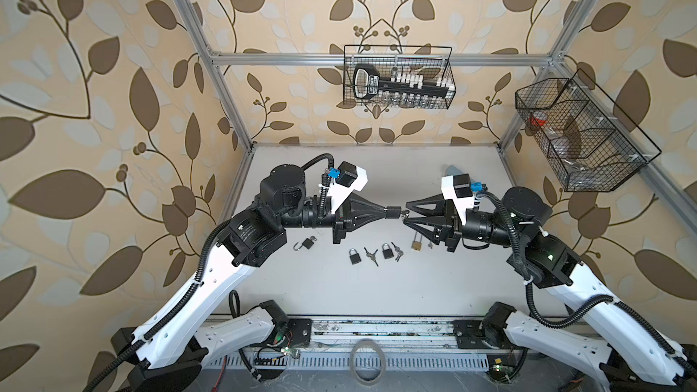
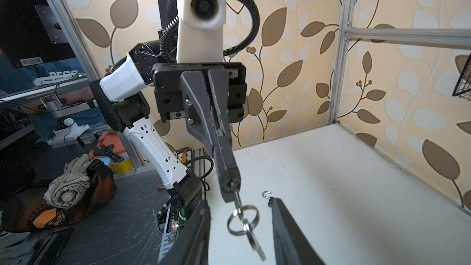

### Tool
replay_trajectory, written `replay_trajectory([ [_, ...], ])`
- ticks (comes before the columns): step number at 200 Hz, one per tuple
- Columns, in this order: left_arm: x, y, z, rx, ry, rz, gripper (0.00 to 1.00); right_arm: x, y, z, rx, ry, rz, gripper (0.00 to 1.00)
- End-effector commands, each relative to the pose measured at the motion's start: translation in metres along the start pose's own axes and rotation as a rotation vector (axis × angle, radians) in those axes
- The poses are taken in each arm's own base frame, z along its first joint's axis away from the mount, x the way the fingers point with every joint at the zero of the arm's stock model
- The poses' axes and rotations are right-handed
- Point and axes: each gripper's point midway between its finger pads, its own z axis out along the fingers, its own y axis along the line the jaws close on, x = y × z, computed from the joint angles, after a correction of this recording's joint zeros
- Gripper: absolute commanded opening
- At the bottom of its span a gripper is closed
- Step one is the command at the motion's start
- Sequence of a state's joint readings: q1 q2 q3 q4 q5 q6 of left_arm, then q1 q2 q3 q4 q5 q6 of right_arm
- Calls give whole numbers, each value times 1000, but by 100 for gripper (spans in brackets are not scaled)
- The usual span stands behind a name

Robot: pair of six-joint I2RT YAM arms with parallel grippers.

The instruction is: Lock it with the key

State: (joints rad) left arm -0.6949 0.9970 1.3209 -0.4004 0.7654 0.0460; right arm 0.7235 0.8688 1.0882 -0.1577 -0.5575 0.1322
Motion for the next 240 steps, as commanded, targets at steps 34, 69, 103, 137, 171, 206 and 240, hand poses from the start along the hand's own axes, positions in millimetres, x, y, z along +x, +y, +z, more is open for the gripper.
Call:
replay_trajectory([
  [34, -21, -17, -8, 39, -53, 70, 0, -13, 7, -2, -34, -43, -4, 30],
  [69, -22, -16, -8, 37, -55, 71, 0, -8, 5, -2, -28, -34, 2, 20],
  [103, -23, -15, -9, 30, -58, 75, 0, -6, 7, -1, -36, -25, 6, 3],
  [137, -24, -16, -12, 15, -61, 85, 0, -4, 9, -4, -42, -19, -14, 0],
  [171, -22, -17, -22, -36, -42, 114, 0, -6, 7, -18, -29, -32, -29, 0],
  [206, -20, -19, -33, -85, -28, 144, 0, -7, -2, -33, 8, -46, -22, 0],
  [240, -9, -9, -37, -154, 14, 124, 0, -2, -22, -33, 103, -36, -24, 0],
])
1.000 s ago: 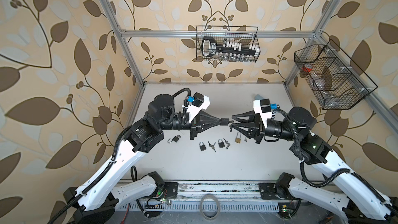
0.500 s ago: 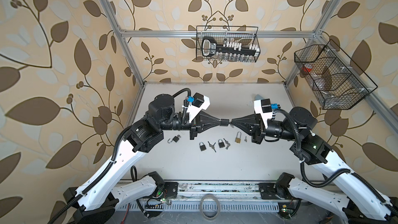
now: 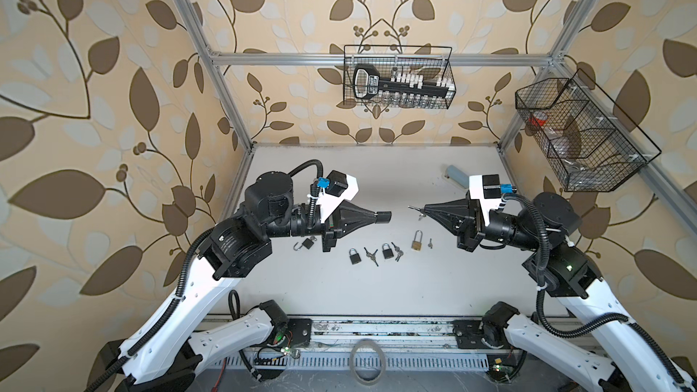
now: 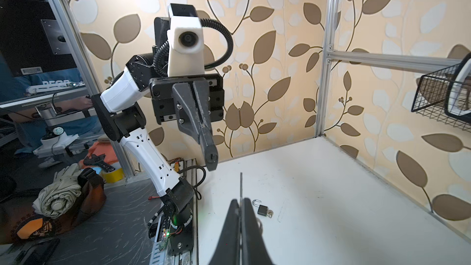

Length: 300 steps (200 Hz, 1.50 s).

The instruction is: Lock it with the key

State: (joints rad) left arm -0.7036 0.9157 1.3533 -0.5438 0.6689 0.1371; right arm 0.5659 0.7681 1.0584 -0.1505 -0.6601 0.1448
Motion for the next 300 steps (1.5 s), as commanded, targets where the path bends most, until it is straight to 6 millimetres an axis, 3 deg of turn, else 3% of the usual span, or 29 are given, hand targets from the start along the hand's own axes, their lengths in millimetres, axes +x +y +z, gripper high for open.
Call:
replay_trajectory([
  [1, -9, 4, -12, -72, -8, 48, 0, 14, -15, 2, 62, 32, 10, 0],
  [44, 34, 37, -8, -225, 190, -56, 0, 29, -59, 3, 281, 27, 30, 0],
  [119, 128, 100, 4, -490, 599, -320, 0, 65, -102, 18, 400, -57, 136, 0],
  [155, 164, 110, -12, -634, 724, -467, 0, 93, -149, 35, 543, -59, 152, 0],
  [178, 195, 130, -45, -769, 817, -655, 0, 121, -168, 57, 573, 41, 197, 0],
  [191, 202, 139, -55, -746, 791, -795, 0, 131, -171, 63, 607, 68, 188, 0],
  [214, 209, 154, -58, -757, 757, -851, 0, 159, -169, 74, 645, 174, 199, 0],
  [257, 236, 151, -43, -653, 848, -896, 0, 208, -171, 56, 723, 214, 355, 0],
  [300, 251, 159, -44, -631, 898, -781, 0, 208, -164, 36, 733, 196, 373, 0],
])
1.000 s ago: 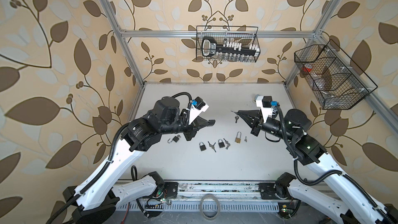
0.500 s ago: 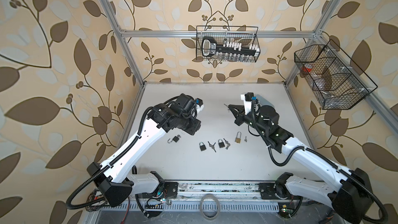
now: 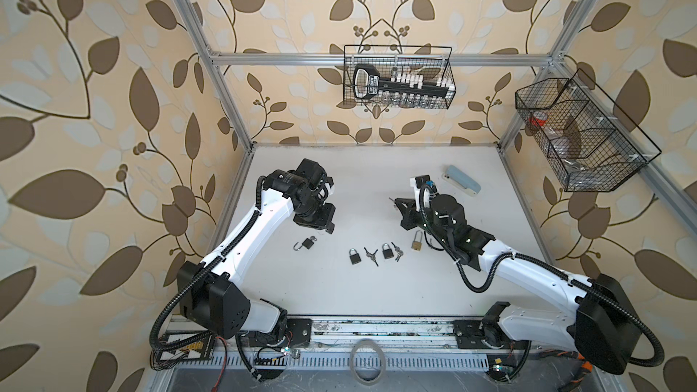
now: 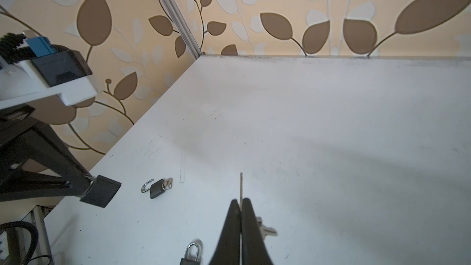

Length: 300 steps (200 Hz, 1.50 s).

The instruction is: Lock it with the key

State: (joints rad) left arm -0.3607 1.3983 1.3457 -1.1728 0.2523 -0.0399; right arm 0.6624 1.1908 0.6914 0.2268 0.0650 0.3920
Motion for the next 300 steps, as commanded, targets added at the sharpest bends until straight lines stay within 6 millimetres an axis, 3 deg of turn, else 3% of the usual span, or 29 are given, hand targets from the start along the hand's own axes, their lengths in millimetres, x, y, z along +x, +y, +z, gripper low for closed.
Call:
replay_trajectory([
  [1, -4, 0, 0, -9, -22, 106, 0, -12, -6, -13, 21, -41, 46, 0],
  [30, -29, 12, 1, -88, -102, 184, 0, -14, -3, -18, -4, 9, 58, 0],
  [48, -44, -1, -4, -36, -139, 245, 0, -13, -13, -19, -62, 38, 166, 0],
  [62, -44, -15, -9, 30, -144, 318, 0, -16, -23, -21, -98, 39, 239, 0],
  [80, -29, -23, -8, 90, -97, 415, 0, -20, -33, -25, -89, 22, 245, 0],
  [106, -5, -9, -6, 33, 4, 485, 0, -23, -32, -33, -108, 5, 239, 0],
  [144, 21, -10, -10, 68, 112, 562, 0, -9, -29, -35, -135, 37, 238, 0],
  [168, 29, -15, 6, 155, 218, 572, 0, -10, -25, -37, -139, 75, 195, 0],
  [202, 31, -14, 30, 177, 318, 543, 0, -30, -16, -53, -154, 3, 169, 0],
  [240, 43, -13, 60, 219, 411, 563, 0, -28, -18, -72, -155, -63, 192, 0],
  [300, 63, 3, 95, 228, 550, 564, 0, -28, -8, -84, -200, -65, 172, 0],
])
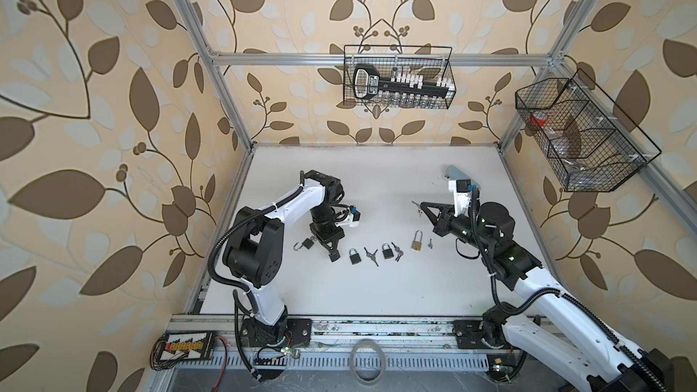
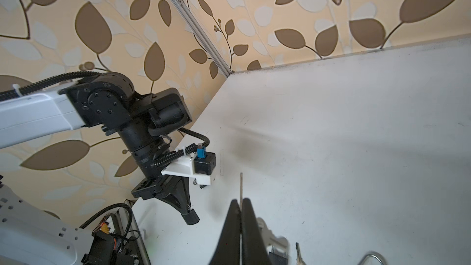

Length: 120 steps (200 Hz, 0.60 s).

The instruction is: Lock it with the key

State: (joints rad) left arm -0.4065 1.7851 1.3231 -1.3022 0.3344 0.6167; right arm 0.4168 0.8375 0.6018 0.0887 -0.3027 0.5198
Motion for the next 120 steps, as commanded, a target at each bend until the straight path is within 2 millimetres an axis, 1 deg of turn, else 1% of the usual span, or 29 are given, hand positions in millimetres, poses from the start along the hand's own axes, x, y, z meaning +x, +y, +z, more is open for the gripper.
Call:
replay_trajectory([
  [1, 4, -4, 7, 39, 37, 42, 0, 3, 6, -6, -26, 4, -4, 0],
  [20, 3, 2, 14, 40, 59, 41, 0, 6, 5, -8, -23, 3, -2, 0],
  [61, 14, 22, 34, -8, 136, 24, 0, 10, 3, -11, -12, 9, 3, 0],
  [76, 16, 26, 38, -7, 139, 15, 0, 11, 3, -11, -14, 14, 2, 0],
  [92, 13, 25, 39, 15, 134, 10, 0, 12, 3, -10, -16, 16, -3, 0],
  [103, 12, 27, 40, 16, 140, 6, 7, 14, 2, -10, -14, 22, -7, 0],
  [120, 10, 29, 43, 23, 148, 3, 10, 17, 1, -10, -11, 32, -8, 0],
])
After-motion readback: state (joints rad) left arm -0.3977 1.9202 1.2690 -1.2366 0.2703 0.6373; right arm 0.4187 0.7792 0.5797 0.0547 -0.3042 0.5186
